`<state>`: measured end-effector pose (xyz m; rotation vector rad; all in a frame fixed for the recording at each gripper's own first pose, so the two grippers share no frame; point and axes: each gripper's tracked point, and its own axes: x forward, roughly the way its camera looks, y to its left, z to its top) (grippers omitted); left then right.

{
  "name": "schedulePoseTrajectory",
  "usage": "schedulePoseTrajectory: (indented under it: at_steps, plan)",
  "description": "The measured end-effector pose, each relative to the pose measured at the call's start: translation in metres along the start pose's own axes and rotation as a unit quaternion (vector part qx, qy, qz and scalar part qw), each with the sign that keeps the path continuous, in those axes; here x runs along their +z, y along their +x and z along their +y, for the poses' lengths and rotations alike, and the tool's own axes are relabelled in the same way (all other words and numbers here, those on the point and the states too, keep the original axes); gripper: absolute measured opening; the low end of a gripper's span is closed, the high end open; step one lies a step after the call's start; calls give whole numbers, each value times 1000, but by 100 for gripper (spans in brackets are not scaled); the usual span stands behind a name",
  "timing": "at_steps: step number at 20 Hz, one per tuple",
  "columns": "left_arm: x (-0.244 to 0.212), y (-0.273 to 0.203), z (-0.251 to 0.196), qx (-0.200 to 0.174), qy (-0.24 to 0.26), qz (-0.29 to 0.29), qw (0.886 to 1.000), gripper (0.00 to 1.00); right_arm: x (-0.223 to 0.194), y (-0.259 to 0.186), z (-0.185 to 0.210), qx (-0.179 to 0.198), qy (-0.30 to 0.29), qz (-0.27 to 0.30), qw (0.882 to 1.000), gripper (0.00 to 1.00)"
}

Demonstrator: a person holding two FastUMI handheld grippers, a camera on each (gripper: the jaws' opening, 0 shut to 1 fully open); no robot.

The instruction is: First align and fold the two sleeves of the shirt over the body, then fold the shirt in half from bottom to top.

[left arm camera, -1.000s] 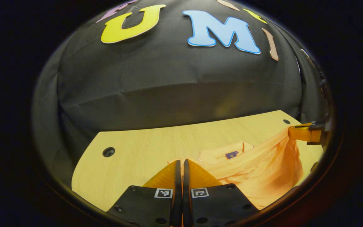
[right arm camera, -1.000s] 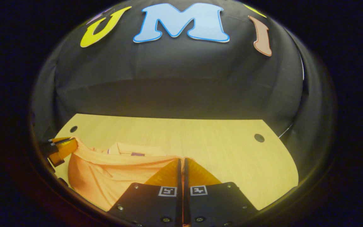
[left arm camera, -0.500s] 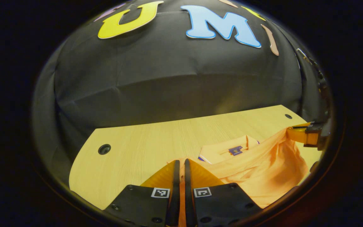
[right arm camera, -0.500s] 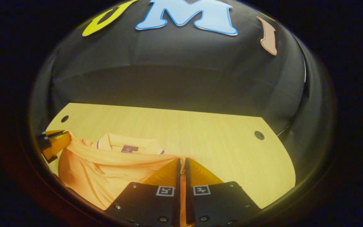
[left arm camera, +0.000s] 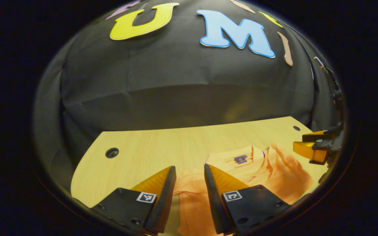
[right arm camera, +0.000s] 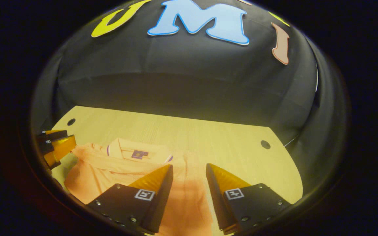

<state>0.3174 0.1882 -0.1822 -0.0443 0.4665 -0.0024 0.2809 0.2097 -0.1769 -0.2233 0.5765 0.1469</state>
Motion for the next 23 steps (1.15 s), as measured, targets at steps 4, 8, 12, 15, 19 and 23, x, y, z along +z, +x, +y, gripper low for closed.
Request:
schedulePoseTrajectory:
  at_steps: [4, 8, 12, 15, 19, 23]
  plan:
    - [18, -30, -7, -3, -12, -20, 1000, 75, 6, -30, -4, 11, 1, -14, 1000, 83]
    - [36, -66, -12, 9, -1, -54, 999, 85, 14, -67, -14, 15, 1, -46, 999, 89]
    - [35, -102, -18, 22, -2, -65, 998, 95, 20, -105, -21, 20, 6, -75, 997, 88]
    - [39, -128, -24, 25, -14, -79, 996, 95, 29, -135, -26, 17, 1, -100, 995, 88]
    - [51, -166, -35, 28, -13, -110, 993, 94, 43, -179, -29, 24, 3, -140, 990, 88]
    - [56, -204, -54, 31, -9, -130, 991, 91, 44, -219, -37, 20, -22, -170, 985, 88]
